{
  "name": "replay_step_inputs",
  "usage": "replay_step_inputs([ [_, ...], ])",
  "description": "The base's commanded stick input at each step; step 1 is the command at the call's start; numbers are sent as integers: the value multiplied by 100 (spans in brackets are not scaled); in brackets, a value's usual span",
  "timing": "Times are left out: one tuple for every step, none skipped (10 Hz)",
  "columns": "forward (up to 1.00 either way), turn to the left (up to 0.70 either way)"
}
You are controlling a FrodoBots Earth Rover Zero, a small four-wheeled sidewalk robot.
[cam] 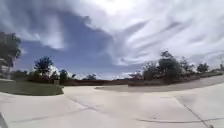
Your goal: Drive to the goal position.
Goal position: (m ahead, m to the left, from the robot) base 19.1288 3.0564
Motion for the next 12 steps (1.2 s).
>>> replay_step_inputs([
  [85,34],
  [85,29],
  [85,22],
  [85,0],
  [85,0],
  [85,0],
  [85,34],
  [85,34],
  [85,17],
  [85,0],
  [85,0],
  [85,0],
])
